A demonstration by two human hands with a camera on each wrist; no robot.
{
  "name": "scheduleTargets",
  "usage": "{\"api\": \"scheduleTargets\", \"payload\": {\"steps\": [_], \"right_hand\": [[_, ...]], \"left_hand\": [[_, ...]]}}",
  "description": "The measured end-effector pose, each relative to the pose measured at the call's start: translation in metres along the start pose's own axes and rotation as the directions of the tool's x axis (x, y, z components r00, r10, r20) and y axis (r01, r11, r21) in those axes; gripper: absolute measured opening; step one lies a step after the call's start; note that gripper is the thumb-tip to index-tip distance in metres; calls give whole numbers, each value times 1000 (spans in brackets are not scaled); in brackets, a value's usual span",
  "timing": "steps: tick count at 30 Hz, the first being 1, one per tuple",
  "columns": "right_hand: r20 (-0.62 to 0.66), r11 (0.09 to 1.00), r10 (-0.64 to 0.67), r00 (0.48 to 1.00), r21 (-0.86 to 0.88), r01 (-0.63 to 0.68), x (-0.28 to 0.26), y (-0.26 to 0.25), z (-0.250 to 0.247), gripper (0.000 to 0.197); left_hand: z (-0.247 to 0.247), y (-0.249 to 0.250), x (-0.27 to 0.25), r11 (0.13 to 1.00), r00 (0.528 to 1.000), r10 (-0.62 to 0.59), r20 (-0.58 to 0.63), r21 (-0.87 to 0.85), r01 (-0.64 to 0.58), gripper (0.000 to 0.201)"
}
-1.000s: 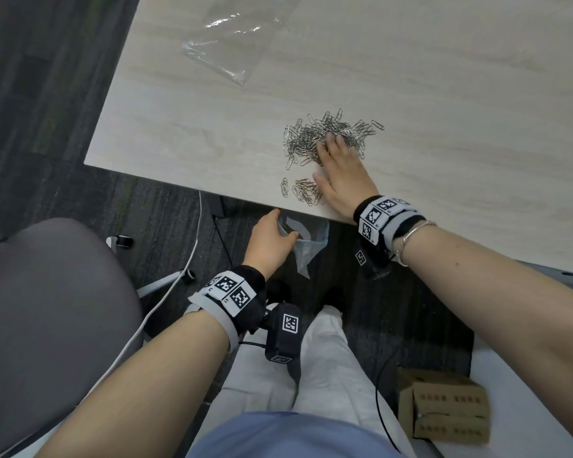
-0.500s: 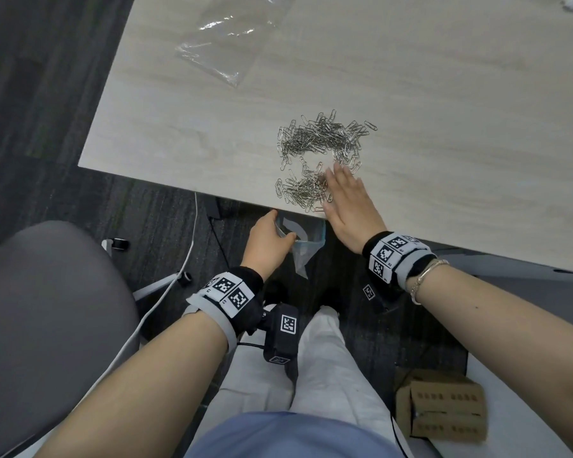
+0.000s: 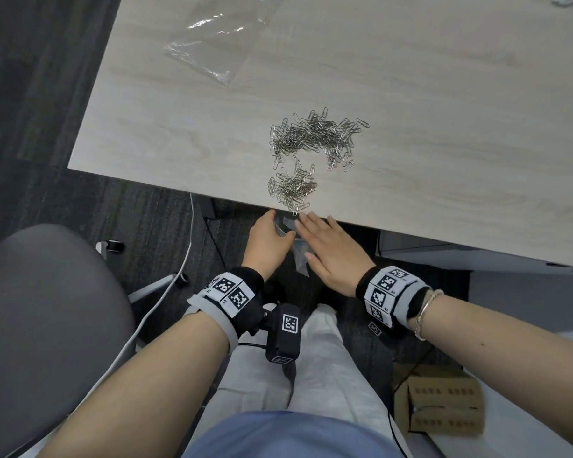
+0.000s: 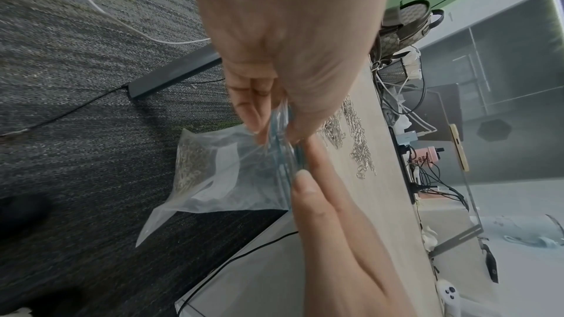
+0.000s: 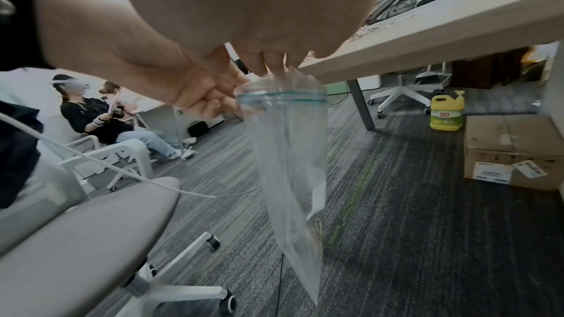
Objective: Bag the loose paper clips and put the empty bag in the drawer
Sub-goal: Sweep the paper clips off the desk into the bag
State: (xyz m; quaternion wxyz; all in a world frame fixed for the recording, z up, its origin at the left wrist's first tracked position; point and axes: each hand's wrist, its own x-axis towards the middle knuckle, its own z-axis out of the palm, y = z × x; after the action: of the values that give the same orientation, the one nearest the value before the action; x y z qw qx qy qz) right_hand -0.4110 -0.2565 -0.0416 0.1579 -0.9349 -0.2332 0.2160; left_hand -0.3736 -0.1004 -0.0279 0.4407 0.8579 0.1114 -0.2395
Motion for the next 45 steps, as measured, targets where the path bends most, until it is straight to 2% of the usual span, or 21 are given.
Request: {"api": "scheduleTargets", "payload": {"steps": [3,7,13,19,22,25,27,30,32,35,38,42,45], "right_hand": [[-29,999,-37,999,24,38,0,2,-6,62],[-118,998,58,991,27,-56,25,12,-22,58],[-63,993,84,994,-79,-89,45,11,-25,57],[10,994,-5,1000,-106,7,21,5,-6,64],[34,994,-59,998,-90,61,15,0,-2,63],[-4,996,-89,996,-25,89,12,-2,-6,60],[-66,998,-63,996,4,64,17,1,-12,58],[-140,995,93,986,57,-86,32,8,-23,56],[-134,983,178,975,67,-170,41,12,-27,56],[-94,979,202,975,27,-201,45,12,-25,57],[-64,986,167,984,-15,-169,38,6,-16,59],[-13,996,63,998,-56,-64,25,-5,-5,59],[21,999,-32,999,-38,33,18,-11,1,62]], "left_hand": [[-1,0,0,1000,1000,6,2,12,-6,40],[-3,-1,1,999,1000,8,28,40,-10,52],[-12,0,0,999,1000,15,-2,31,-15,44],[-13,-1,-1,1000,1000,18,15,-1,-18,29],[-14,2,-2,1000,1000,6,7,-2,-6,32],[-14,2,-3,1000,1000,4,8,-2,-4,34],[-15,2,-4,1000,1000,-4,9,7,4,39],[-17,-1,-4,1000,1000,-6,12,0,6,42],[-19,-3,-3,1000,1000,-6,2,-18,6,42],[-22,-3,-2,1000,1000,-16,-9,-13,16,45],[-21,-3,-1,1000,1000,-22,-13,3,22,44],[-19,-4,0,1000,1000,-24,-13,19,24,43],[-18,-6,1,1000,1000,-20,-9,-16,19,31]]}}
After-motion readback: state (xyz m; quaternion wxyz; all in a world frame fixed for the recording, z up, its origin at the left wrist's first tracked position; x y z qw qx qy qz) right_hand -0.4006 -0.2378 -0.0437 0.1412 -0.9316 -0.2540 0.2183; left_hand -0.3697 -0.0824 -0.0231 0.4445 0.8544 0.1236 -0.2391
